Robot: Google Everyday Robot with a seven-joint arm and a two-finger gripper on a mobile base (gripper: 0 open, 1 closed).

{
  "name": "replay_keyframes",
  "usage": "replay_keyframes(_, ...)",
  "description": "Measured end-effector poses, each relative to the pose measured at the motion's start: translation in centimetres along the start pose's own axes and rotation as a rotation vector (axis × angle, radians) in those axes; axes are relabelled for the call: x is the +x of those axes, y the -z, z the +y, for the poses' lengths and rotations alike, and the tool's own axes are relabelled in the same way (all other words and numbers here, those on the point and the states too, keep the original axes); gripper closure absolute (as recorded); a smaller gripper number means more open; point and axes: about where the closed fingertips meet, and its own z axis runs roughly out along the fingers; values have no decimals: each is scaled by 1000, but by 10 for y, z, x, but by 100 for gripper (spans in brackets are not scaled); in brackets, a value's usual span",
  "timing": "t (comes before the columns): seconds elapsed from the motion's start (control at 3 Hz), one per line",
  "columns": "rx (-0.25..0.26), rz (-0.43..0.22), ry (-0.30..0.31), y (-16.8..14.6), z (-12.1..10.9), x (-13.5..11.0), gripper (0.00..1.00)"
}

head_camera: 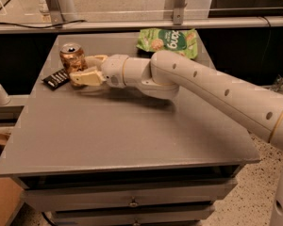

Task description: Move orange can near rxbar chocolate

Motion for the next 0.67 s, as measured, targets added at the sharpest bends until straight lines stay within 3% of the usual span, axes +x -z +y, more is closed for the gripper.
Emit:
replay_keyframes(0.33, -2, 2, -7, -2, 1, 3, 100)
replay_keyframes(0.67, -4, 10, -24, -4, 2, 8, 83)
